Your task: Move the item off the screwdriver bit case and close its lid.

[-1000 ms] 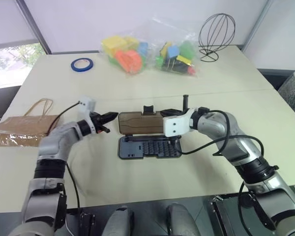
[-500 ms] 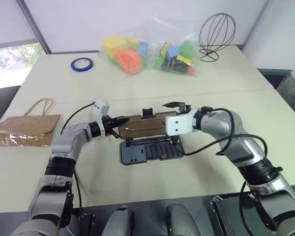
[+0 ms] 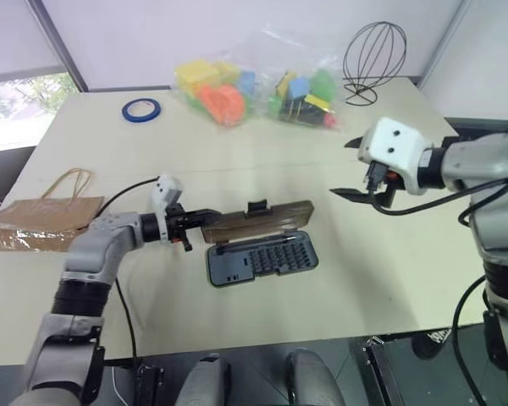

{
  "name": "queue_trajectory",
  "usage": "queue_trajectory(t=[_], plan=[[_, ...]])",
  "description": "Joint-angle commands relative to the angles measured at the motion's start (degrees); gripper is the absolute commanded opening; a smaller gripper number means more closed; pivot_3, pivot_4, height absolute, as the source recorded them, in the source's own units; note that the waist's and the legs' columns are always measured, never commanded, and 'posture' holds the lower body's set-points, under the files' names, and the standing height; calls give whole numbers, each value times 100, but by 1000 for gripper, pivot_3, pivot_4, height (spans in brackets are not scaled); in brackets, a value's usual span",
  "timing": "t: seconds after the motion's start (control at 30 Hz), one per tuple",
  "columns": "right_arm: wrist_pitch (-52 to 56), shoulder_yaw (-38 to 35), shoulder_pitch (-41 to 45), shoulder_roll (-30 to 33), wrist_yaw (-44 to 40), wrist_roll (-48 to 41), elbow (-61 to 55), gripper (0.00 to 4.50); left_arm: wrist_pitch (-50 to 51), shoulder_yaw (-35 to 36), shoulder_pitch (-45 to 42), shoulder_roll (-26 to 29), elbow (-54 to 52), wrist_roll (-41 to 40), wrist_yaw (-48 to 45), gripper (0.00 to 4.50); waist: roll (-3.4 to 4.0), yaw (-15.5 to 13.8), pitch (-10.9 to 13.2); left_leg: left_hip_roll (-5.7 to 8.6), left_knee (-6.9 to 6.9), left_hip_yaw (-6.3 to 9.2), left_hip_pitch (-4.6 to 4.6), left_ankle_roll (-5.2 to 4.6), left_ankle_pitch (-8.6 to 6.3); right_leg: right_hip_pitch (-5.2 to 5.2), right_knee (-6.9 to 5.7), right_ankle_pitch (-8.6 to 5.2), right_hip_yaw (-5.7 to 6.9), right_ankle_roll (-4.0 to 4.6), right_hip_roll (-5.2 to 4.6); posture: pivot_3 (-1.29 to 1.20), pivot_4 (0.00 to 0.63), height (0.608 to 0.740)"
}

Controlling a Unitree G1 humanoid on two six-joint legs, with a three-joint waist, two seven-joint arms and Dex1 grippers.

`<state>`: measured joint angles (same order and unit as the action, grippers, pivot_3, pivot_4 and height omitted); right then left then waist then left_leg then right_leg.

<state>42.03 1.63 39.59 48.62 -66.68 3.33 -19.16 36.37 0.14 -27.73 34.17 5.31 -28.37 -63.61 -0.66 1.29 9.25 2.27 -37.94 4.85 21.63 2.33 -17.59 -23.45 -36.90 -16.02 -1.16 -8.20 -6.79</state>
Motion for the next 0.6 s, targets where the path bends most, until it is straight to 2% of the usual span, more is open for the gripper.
queue_trajectory(t=[0.03, 0.23, 0.43, 0.53, 0.6], plan=[[247, -161, -42, 80, 235, -241, -277, 4478, 348, -51, 252, 503, -700, -289, -503, 0, 2, -12, 4, 0, 0, 0, 0, -1, -1, 0, 0, 0, -1, 0, 0, 0, 150, 740], [722, -201, -137, -12, 561, -648, -443, 4478, 299, -351, 727, 1086, -1099, -175, -974, 0, 9, -39, 11, 0, 0, 0, 5, -2, -1, 0, 8, 0, -1, 0, -1, 0, 150, 740], [2053, -516, -17, -560, 994, -1575, -775, 4478, 71, -485, 457, 674, -722, 14, -622, 0, 5, -66, 14, 1, -5, 5, 13, -3, -1, 1, 13, 0, 4, 1, -1, 0, 150, 740], [2551, -604, -14, -757, 1026, -2125, -917, 3638, 90, -435, -38, 393, -363, 21, -437, 0, 3, -68, 15, 3, -13, 9, 25, -3, -1, -3, 13, 0, 9, 0, -1, 0, 150, 740], [2997, -616, -130, -948, 954, -2672, -1153, 2642, 56, -483, -486, 225, -26, 58, -424, 0, 3, -61, 16, 3, -14, 9, 26, -3, -1, -4, 12, 0, 10, 0, -1, 0, 150, 740]])
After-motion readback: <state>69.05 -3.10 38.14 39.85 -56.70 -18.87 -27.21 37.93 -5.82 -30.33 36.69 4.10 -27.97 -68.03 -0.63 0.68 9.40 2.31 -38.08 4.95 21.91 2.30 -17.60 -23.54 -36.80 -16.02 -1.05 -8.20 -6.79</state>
